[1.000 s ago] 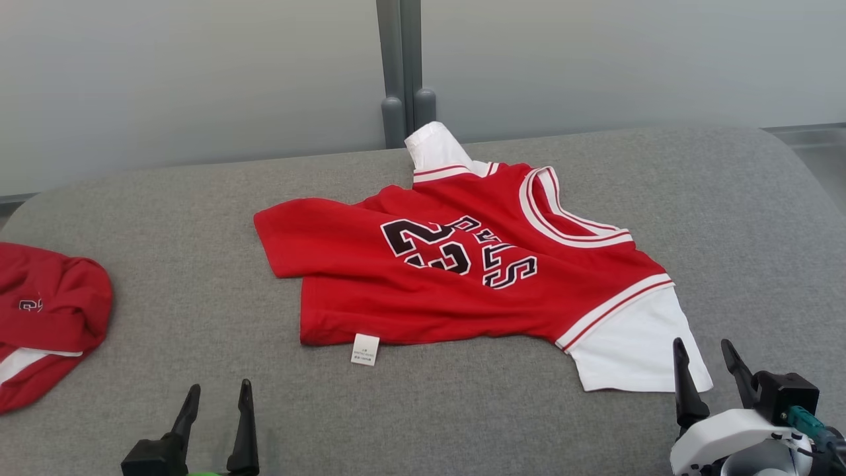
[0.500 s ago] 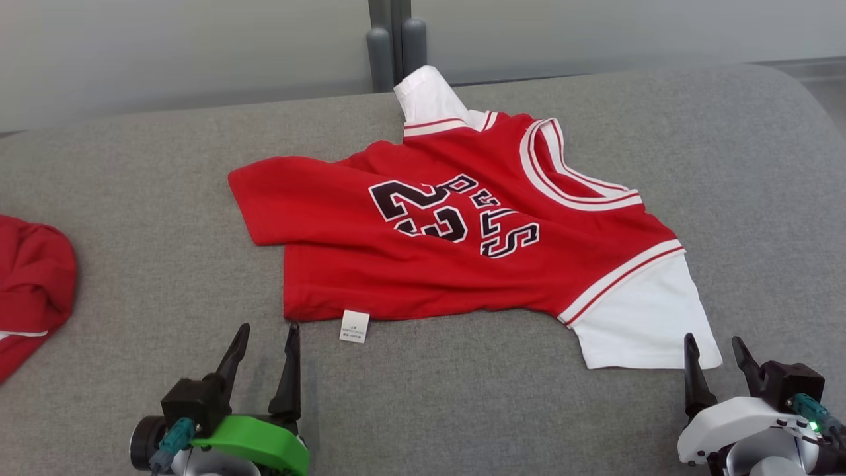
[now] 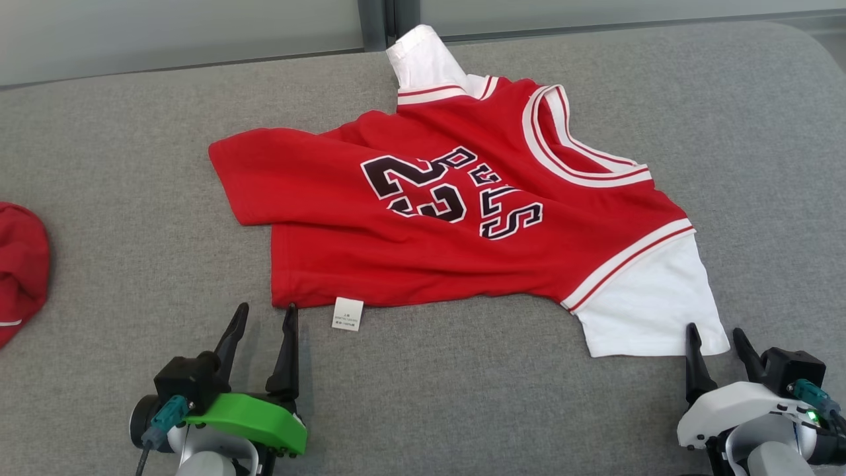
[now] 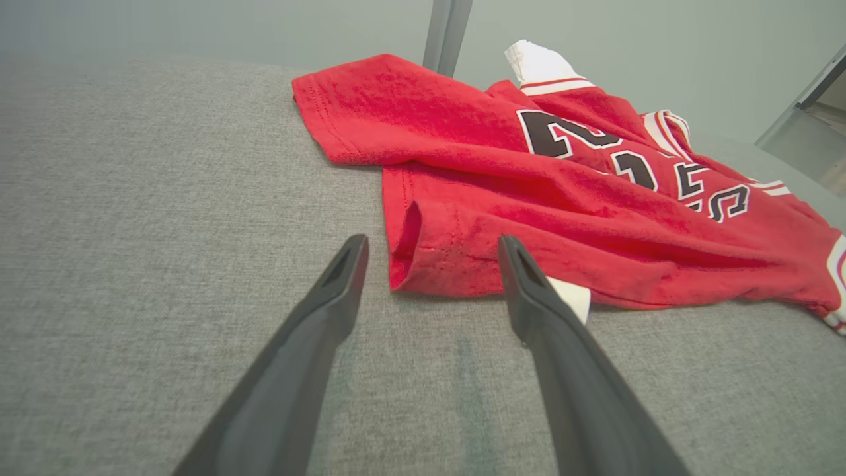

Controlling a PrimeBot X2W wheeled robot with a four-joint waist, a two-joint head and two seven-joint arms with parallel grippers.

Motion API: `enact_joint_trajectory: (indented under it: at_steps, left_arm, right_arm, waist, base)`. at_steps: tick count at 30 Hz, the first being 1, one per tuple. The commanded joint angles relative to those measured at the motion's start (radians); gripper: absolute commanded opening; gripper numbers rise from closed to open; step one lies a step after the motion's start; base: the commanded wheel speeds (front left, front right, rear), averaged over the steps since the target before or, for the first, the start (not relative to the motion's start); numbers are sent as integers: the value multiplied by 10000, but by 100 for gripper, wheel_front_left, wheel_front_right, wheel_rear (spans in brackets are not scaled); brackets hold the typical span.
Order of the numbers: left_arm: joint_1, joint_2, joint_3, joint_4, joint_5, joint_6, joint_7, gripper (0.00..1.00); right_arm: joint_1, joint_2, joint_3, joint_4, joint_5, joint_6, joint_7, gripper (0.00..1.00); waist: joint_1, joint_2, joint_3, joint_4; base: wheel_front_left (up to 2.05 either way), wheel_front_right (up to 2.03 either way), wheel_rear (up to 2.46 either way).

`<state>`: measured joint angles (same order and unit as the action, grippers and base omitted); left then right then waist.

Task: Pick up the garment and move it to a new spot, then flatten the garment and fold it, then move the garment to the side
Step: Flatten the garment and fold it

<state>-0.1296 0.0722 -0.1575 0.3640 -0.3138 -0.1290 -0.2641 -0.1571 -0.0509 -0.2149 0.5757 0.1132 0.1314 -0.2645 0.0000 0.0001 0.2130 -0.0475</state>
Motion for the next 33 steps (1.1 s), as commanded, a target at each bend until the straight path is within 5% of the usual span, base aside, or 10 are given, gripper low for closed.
enact_joint_trajectory:
  at_steps: [1,28,31,32,33]
  left_arm:
    - [-227,132,-183,57,-209,-32,-1,100]
    - [-1102,745,-950,803,-1807,-33,-1,100]
    - [-1180,861,-1127,848,-1976,-33,-1,81]
    - [-1188,864,-1188,905,-1989,-33,-1,48]
    - [-1217,866,-1238,950,-2003,-33,-1,36]
  right_arm:
    - [-154,-4,86,71,82,-15,2,100]
    - [-485,2,737,-123,508,-15,12,100]
    - [-504,4,829,-9,521,-15,13,100]
    - [-499,7,842,61,544,-15,16,100]
    - [-505,9,835,97,563,-15,18,100]
  waist:
    - [0,-1,100,-6]
    - [0,-1,590,-439]
    - [0,-1,639,-436]
    - [0,-1,652,-426]
    - [0,-1,669,-419]
  base:
    - [0,0,0]
    - [0,0,0]
    - [0,0,0]
    - [0,0,0]
    - [0,0,0]
